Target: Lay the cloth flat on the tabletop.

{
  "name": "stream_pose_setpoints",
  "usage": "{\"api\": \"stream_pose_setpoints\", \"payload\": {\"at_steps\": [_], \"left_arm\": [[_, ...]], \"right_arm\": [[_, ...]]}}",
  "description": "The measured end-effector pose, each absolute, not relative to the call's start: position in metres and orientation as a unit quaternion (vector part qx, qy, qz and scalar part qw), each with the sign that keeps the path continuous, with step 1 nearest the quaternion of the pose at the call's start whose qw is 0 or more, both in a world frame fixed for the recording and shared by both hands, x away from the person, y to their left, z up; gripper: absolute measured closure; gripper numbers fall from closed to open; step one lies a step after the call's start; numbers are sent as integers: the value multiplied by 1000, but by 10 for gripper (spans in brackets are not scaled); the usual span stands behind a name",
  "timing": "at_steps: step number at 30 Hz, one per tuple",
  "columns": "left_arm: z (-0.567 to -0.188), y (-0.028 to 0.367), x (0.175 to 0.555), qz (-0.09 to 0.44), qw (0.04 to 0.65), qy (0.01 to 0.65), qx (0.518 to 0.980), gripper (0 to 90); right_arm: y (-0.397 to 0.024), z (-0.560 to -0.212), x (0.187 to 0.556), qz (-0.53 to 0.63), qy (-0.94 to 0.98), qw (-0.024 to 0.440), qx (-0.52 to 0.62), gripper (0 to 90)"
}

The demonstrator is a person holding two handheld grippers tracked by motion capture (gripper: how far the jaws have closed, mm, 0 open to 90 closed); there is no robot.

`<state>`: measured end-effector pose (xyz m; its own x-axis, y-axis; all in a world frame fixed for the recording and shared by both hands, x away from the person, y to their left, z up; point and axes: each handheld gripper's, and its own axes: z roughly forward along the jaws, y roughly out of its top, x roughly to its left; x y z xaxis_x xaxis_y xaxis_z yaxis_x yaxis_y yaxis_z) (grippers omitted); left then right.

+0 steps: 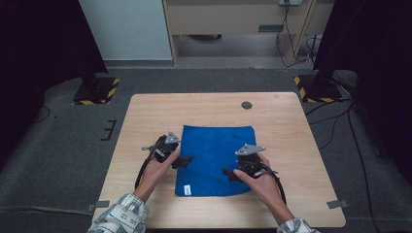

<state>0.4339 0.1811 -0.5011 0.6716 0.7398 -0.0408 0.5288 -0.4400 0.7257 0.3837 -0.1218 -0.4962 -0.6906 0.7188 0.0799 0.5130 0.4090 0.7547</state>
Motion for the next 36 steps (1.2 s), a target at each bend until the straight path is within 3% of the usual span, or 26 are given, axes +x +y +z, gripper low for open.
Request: {"api": "stream_pose_setpoints", "payload": {"at_steps": [16, 22, 36], "left_arm": [[-485, 178, 459, 142, 371, 381, 835, 69], [-479, 176, 466, 141, 374, 376, 836, 69], [-460, 163, 479, 143, 392, 354, 837, 75]], "right_arm": [[-72, -489, 388, 405, 843, 133, 327, 203], [-44, -491, 378, 417, 850, 113, 300, 252], [-7, -497, 364, 410, 868, 82, 268, 276]]}}
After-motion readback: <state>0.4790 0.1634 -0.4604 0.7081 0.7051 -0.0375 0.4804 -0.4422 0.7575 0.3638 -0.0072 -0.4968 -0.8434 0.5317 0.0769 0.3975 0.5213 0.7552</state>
